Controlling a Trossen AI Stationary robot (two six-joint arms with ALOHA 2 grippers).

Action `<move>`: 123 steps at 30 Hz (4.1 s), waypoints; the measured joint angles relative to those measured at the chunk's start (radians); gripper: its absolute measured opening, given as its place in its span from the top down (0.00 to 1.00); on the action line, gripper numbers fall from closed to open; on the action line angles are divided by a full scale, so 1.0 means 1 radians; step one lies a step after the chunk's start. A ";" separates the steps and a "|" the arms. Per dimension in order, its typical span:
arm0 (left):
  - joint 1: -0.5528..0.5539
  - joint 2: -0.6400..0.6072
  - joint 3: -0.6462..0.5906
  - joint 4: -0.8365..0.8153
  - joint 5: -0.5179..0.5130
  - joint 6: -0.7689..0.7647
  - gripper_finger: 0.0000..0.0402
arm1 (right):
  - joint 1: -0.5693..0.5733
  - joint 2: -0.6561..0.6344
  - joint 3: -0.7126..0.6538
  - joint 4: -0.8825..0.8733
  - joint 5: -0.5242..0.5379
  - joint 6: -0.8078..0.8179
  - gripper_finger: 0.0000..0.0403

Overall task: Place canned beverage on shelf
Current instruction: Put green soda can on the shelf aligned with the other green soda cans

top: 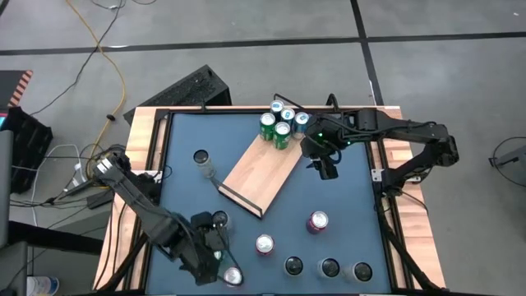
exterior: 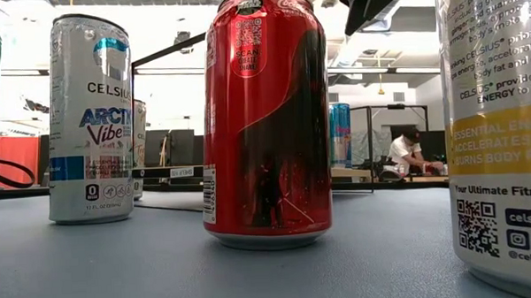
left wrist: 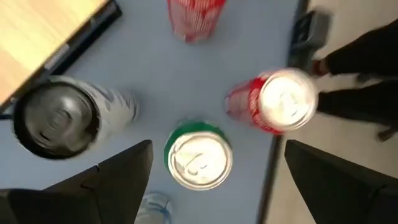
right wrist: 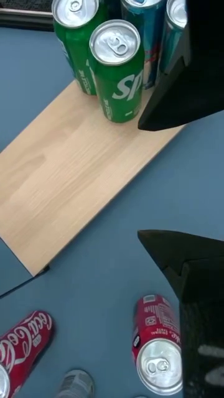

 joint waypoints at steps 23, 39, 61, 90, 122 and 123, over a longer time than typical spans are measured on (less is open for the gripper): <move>-0.043 0.016 -0.121 0.136 -0.094 -0.218 0.12 | -0.002 0.001 0.000 0.043 0.000 0.002 0.36; -0.080 -0.039 -0.226 0.195 -0.105 -0.188 0.12 | -0.002 0.001 0.000 0.118 0.000 0.002 0.36; -0.076 -0.124 -0.440 0.359 -0.034 -0.104 0.12 | -0.016 0.001 0.000 0.129 0.000 0.029 0.36; 0.047 -0.122 -0.528 0.528 0.091 -0.273 0.28 | -0.029 0.000 0.000 0.080 0.002 -0.048 0.36; 0.326 -0.124 0.386 -0.240 -0.402 -0.582 0.28 | -0.207 -0.089 0.117 0.009 -0.029 -0.156 0.36; 0.358 -0.124 0.401 -0.239 -0.430 -0.555 0.28 | -0.210 -0.089 0.117 0.006 -0.029 -0.157 0.36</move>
